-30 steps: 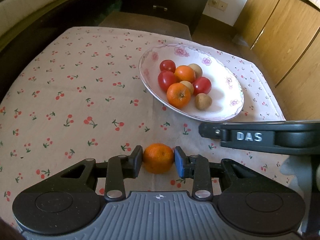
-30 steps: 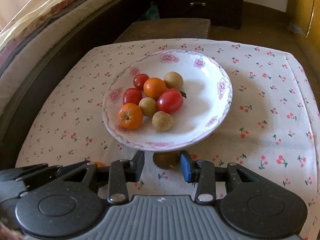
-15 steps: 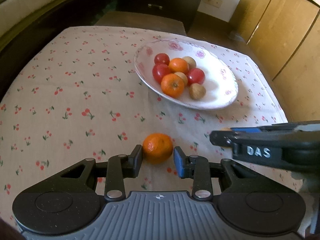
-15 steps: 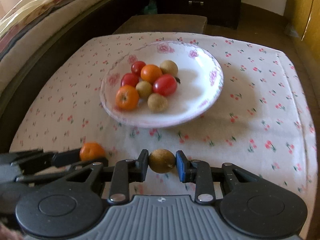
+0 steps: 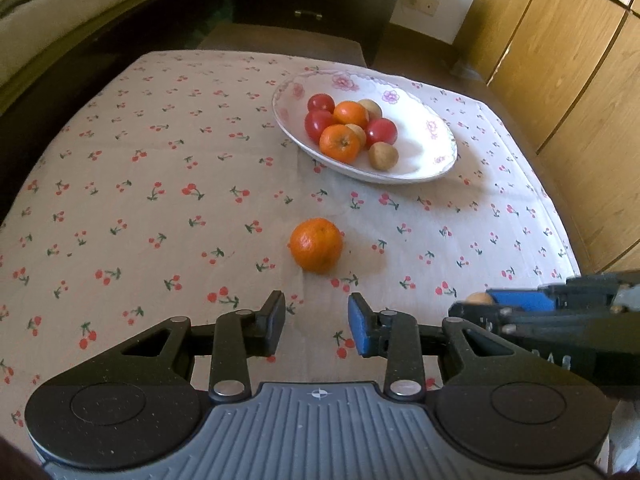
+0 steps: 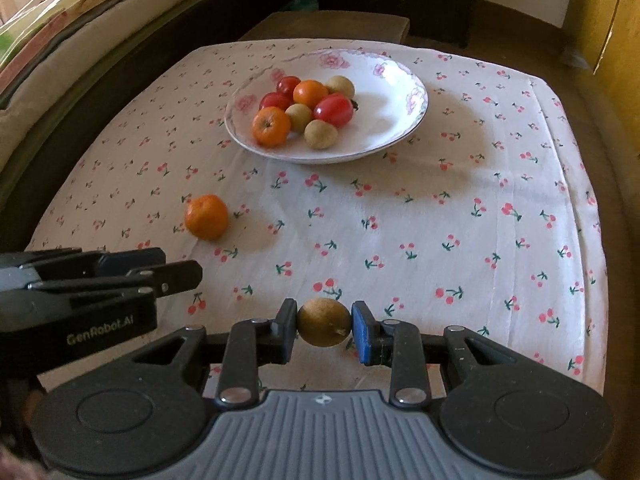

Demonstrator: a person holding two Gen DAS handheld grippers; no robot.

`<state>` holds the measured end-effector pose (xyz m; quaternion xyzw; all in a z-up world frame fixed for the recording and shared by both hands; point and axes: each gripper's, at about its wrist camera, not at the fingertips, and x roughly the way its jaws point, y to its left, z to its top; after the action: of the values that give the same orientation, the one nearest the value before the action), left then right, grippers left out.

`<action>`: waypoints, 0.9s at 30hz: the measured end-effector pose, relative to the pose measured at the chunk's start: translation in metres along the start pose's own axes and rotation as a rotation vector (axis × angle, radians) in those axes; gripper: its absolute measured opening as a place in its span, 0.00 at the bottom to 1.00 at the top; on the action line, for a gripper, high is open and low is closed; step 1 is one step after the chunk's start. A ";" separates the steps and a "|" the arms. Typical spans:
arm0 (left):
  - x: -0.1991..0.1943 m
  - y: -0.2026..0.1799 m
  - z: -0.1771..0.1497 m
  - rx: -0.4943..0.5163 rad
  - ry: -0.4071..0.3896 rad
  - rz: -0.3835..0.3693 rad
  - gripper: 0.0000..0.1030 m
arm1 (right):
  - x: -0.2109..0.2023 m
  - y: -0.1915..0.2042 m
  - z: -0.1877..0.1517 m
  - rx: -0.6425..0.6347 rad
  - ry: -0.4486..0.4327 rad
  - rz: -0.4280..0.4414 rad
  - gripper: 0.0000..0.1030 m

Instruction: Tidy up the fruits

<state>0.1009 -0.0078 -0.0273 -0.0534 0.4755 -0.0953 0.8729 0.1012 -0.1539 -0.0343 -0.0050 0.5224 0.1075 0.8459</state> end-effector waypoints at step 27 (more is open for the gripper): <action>0.022 -0.011 0.037 0.015 -0.012 0.006 0.66 | 0.000 -0.012 0.012 0.072 -0.022 0.049 0.43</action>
<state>0.1427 -0.0235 -0.0231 -0.0458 0.4697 -0.0958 0.8764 0.1141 -0.1636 -0.0302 0.0394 0.5166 0.1095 0.8483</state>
